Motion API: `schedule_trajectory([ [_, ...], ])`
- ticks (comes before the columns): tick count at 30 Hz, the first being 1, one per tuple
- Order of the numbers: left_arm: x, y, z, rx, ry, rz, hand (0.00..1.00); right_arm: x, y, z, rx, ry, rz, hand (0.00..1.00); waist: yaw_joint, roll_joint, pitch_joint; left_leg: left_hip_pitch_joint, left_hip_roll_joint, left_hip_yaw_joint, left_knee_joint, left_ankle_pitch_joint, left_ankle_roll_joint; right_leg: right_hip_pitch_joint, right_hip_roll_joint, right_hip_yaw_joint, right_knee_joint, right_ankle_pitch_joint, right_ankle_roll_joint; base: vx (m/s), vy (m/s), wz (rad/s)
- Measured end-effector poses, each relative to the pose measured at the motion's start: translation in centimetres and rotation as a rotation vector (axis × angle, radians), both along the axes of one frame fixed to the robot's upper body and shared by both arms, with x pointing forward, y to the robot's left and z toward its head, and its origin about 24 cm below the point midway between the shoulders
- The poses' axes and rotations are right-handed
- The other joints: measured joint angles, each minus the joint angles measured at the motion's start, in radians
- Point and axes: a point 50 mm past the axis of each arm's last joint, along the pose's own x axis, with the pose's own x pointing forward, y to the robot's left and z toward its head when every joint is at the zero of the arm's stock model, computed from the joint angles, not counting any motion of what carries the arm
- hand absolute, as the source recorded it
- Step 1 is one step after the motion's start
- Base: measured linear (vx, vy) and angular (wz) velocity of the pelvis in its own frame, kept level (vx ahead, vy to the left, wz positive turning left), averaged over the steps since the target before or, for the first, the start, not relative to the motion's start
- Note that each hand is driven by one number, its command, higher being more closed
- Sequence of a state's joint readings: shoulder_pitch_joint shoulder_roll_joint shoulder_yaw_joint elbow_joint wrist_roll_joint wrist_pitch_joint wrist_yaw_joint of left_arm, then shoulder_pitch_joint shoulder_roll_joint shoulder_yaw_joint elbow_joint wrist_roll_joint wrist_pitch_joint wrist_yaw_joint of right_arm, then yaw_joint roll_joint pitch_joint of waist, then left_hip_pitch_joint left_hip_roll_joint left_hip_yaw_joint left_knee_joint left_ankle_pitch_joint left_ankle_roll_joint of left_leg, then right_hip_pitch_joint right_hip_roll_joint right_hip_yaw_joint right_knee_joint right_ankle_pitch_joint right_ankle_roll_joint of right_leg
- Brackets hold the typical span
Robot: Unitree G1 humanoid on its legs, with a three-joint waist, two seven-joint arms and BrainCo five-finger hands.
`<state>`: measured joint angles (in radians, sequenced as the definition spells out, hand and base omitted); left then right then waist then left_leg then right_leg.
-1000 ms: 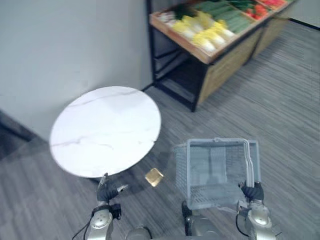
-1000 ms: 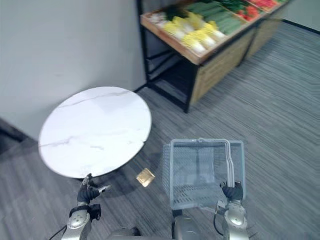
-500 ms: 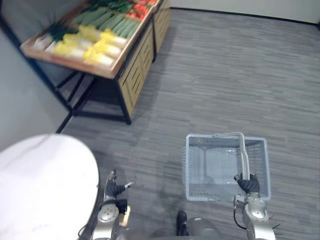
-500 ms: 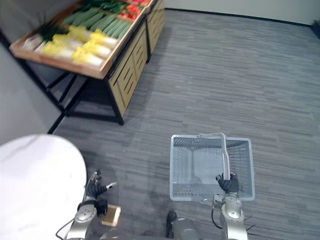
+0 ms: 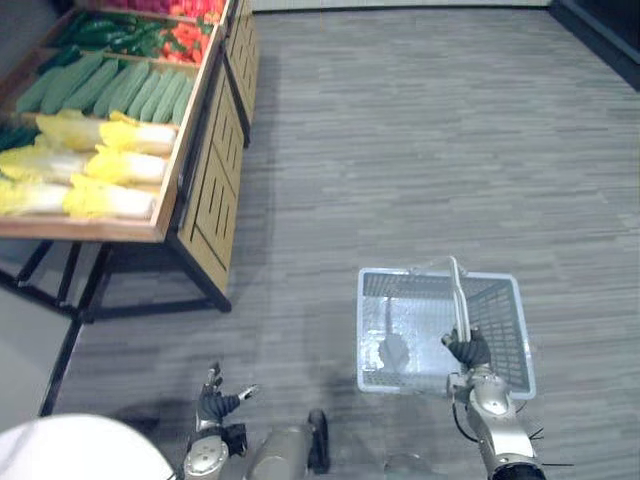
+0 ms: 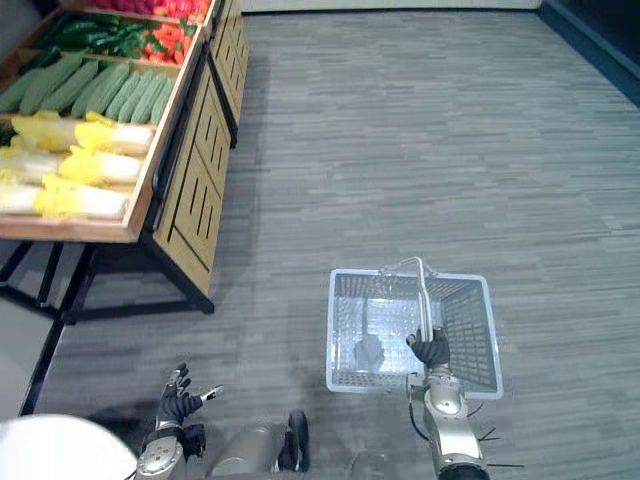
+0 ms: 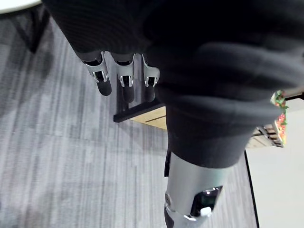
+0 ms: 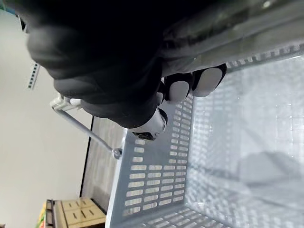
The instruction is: Pick vegetable in the basket
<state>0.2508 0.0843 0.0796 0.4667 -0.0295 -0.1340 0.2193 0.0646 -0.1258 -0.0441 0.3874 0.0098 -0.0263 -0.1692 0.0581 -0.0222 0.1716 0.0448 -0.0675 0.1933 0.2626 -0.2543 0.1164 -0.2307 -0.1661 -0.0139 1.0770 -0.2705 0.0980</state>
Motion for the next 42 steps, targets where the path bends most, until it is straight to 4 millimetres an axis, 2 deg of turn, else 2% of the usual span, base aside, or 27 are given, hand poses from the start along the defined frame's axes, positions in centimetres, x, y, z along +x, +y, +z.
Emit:
schedule_trajectory([
  [1,0.6,0.1,0.3,0.006,-0.018,0.002,0.00,0.8,0.5,0.5,-0.001,-0.025,0.025,1.00,-0.016,0.005,0.003,0.061,0.006,-0.015,-0.053,-0.003,0.004,-0.086,0.003,-0.076,-0.087,-0.031,-0.052,0.52,0.040,0.05],
  [3,1.5,0.1,0.7,0.009,-0.046,-0.007,0.00,1.7,0.6,1.4,-0.002,-0.063,0.042,1.00,-0.046,0.022,0.013,0.104,0.025,-0.050,-0.085,-0.005,0.002,-0.166,0.044,-0.096,-0.330,-0.016,-0.040,0.53,0.003,0.43],
  [6,2.5,0.0,1.1,0.011,-0.069,-0.013,0.00,1.8,0.3,1.5,-0.005,-0.066,0.039,1.00,-0.067,0.015,0.018,0.195,0.037,-0.114,-0.090,-0.044,-0.067,-0.173,0.092,-0.021,-0.800,0.197,-0.006,0.63,-0.085,0.66],
  [7,2.1,0.3,0.9,0.021,-0.055,-0.007,0.00,1.5,0.3,1.3,-0.005,-0.058,0.039,1.00,-0.070,-0.006,0.006,0.233,0.027,-0.150,-0.082,-0.073,-0.112,-0.170,0.090,0.028,-0.909,0.282,-0.007,0.67,-0.163,0.87],
  [8,1.6,0.4,0.5,0.027,-0.031,-0.001,0.00,0.9,0.1,0.9,-0.011,-0.039,0.034,1.00,-0.077,-0.026,-0.007,0.272,0.022,-0.204,-0.059,-0.101,-0.135,-0.168,0.085,0.059,-0.896,0.366,-0.037,0.73,-0.245,1.07],
  [9,1.4,0.1,0.2,0.018,-0.020,0.004,0.00,0.6,-0.3,0.8,-0.021,-0.030,0.024,1.00,-0.083,-0.009,-0.014,0.280,0.048,-0.239,-0.017,-0.115,-0.138,-0.170,0.088,0.046,-0.827,0.450,-0.056,0.62,-0.243,0.91],
  [11,1.2,-0.8,-0.1,-0.018,-0.015,0.016,0.00,0.5,-0.8,0.9,-0.028,-0.034,0.009,1.00,-0.074,0.063,-0.024,0.222,0.124,-0.281,0.139,-0.090,-0.164,-0.167,0.131,-0.028,-0.727,0.360,-0.112,0.70,-0.280,0.69],
  [13,1.2,-1.3,-0.2,-0.053,-0.023,0.057,0.00,0.6,-0.6,1.2,-0.026,-0.040,0.016,1.00,-0.068,0.085,-0.015,0.120,0.163,-0.270,0.385,0.070,-0.186,-0.099,0.158,-0.077,-0.723,0.304,-0.151,0.81,-0.327,0.58],
  [14,0.9,-1.8,-0.4,-0.074,-0.018,0.073,0.00,0.1,-0.5,1.3,-0.023,-0.048,0.013,1.00,-0.055,0.093,-0.006,0.009,0.244,-0.207,0.636,0.189,-0.213,0.032,0.177,-0.108,-0.814,0.282,-0.166,0.88,-0.326,0.58],
  [15,0.9,-2.0,-0.4,-0.077,-0.021,0.068,0.00,-0.1,-0.3,1.9,-0.013,-0.078,0.001,1.00,-0.040,0.087,0.003,-0.109,0.316,-0.090,0.805,0.101,-0.160,0.173,0.189,-0.131,-0.924,0.276,-0.176,0.80,-0.254,0.62],
  [17,0.8,-1.8,-0.2,-0.071,-0.026,0.070,0.00,0.4,-0.6,2.9,-0.019,-0.136,-0.024,1.00,-0.029,0.071,0.011,-0.216,0.295,0.003,0.723,0.018,-0.128,0.272,0.166,-0.135,-1.003,0.258,-0.175,0.60,-0.129,0.25],
  [19,1.2,-1.5,0.3,-0.058,-0.053,0.068,0.00,0.6,-1.5,3.3,-0.032,-0.165,-0.056,1.00,-0.013,0.071,0.014,-0.292,0.250,0.085,0.443,0.008,-0.110,0.312,0.131,-0.144,-1.008,0.214,-0.144,0.40,0.012,0.17],
  [21,1.2,-1.4,0.5,-0.052,-0.058,0.070,0.00,0.3,-2.4,3.1,-0.043,-0.152,-0.089,1.00,-0.014,0.077,0.016,-0.328,0.232,0.168,0.279,0.029,-0.134,0.371,0.101,-0.182,-1.011,0.168,-0.122,0.38,0.102,0.53],
  [22,1.3,-1.3,0.7,-0.049,-0.070,0.072,0.00,0.1,-2.9,2.8,-0.053,-0.133,-0.104,1.00,-0.014,0.078,0.014,-0.323,0.220,0.209,0.173,0.054,-0.170,0.390,0.090,-0.207,-1.013,0.146,-0.100,0.50,0.186,0.67],
  [23,1.6,-1.2,1.3,-0.030,-0.098,0.077,0.00,-0.2,-3.6,2.2,-0.071,-0.100,-0.124,1.00,-0.005,0.094,0.005,-0.320,0.223,0.268,0.046,0.118,-0.150,0.418,0.091,-0.227,-1.013,0.108,-0.070,0.45,0.186,0.45],
  [24,1.8,-1.0,1.6,-0.011,-0.111,0.080,0.00,-0.5,-3.8,1.7,-0.072,-0.075,-0.132,1.00,0.006,0.093,0.003,-0.312,0.224,0.282,0.048,0.167,-0.096,0.429,0.086,-0.230,-1.007,0.092,-0.059,0.49,0.204,0.46],
  [26,2.4,0.0,3.2,0.039,-0.183,0.128,0.00,-1.0,-3.6,0.4,-0.060,-0.004,-0.132,1.00,0.016,0.038,-0.021,-0.313,0.149,0.306,0.071,0.156,0.014,0.464,0.019,-0.255,-0.999,0.056,-0.010,0.59,0.225,0.45],
  [28,2.6,0.3,3.9,0.065,-0.212,0.162,0.00,-1.3,-3.7,0.0,-0.064,0.021,-0.136,1.00,0.014,0.032,-0.019,-0.303,0.113,0.288,0.087,0.126,0.047,0.448,-0.019,-0.258,-0.907,0.052,0.003,0.50,0.210,0.55],
  [29,2.8,0.3,4.3,0.085,-0.226,0.166,0.00,-1.9,-4.1,-0.6,-0.063,0.054,-0.156,1.00,0.011,0.031,-0.019,-0.268,0.075,0.257,0.074,0.102,0.050,0.412,-0.054,-0.257,-0.746,0.053,0.016,0.53,0.266,0.89],
  [30,3.1,0.4,4.7,0.116,-0.241,0.169,0.00,-2.8,-4.5,-1.0,-0.066,0.077,-0.179,1.00,0.006,0.029,-0.019,-0.213,0.030,0.209,0.038,0.093,0.051,0.345,-0.093,-0.223,-0.514,0.091,0.067,0.64,0.298,1.04],
  [31,3.2,0.5,5.1,0.132,-0.253,0.174,0.00,-3.2,-4.6,-1.2,-0.065,0.088,-0.187,1.00,0.002,0.026,-0.018,-0.180,0.010,0.181,0.015,0.092,0.051,0.303,-0.101,-0.189,-0.379,0.090,0.071,0.52,0.186,1.36],
  [33,3.4,0.8,6.1,0.202,-0.289,0.198,0.00,-4.6,-4.5,-1.9,-0.051,0.123,-0.217,1.00,-0.033,0.027,-0.018,-0.062,-0.032,0.052,-0.049,0.091,0.050,0.193,-0.068,-0.120,-0.113,0.051,0.022,0.51,0.081,1.61],
  [35,3.7,0.7,6.7,0.240,-0.310,0.198,0.00,-5.0,-4.3,-2.2,-0.043,0.126,-0.219,1.00,-0.043,0.024,-0.019,-0.012,-0.037,-0.011,-0.062,0.091,0.050,0.133,-0.037,-0.095,-0.132,0.011,0.000,0.43,-0.040,1.25],
  [38,4.4,-0.1,8.2,0.249,-0.389,0.192,0.00,-5.8,-3.8,-2.4,-0.017,0.127,-0.238,1.00,-0.045,0.027,-0.018,0.038,-0.019,-0.148,-0.033,0.072,0.039,0.027,0.062,0.019,-0.328,-0.034,-0.043,0.37,-0.148,1.50],
  [40,4.8,-0.5,9.5,0.253,-0.459,0.182,0.00,-7.0,-3.6,-2.7,0.009,0.139,-0.270,1.00,-0.042,0.015,-0.024,0.033,0.003,-0.211,0.030,0.003,-0.011,0.004,0.146,0.176,-0.509,-0.004,-0.032,0.25,-0.186,1.81],
  [41,4.8,-0.5,10.3,0.266,-0.493,0.172,0.00,-7.8,-3.4,-2.9,0.023,0.149,-0.293,1.00,-0.045,-0.025,-0.041,0.029,-0.006,-0.223,0.053,-0.062,-0.038,0.001,0.137,0.223,-0.601,0.137,-0.035,0.32,-0.342,1.72],
  [42,4.8,-0.6,10.3,0.261,-0.496,0.174,0.00,-8.4,-3.4,-3.4,0.028,0.175,-0.302,1.00,-0.027,-0.039,-0.045,0.028,-0.004,-0.255,0.094,-0.092,-0.064,0.003,0.128,0.210,-0.582,0.103,-0.002,0.32,-0.346,1.28],
])
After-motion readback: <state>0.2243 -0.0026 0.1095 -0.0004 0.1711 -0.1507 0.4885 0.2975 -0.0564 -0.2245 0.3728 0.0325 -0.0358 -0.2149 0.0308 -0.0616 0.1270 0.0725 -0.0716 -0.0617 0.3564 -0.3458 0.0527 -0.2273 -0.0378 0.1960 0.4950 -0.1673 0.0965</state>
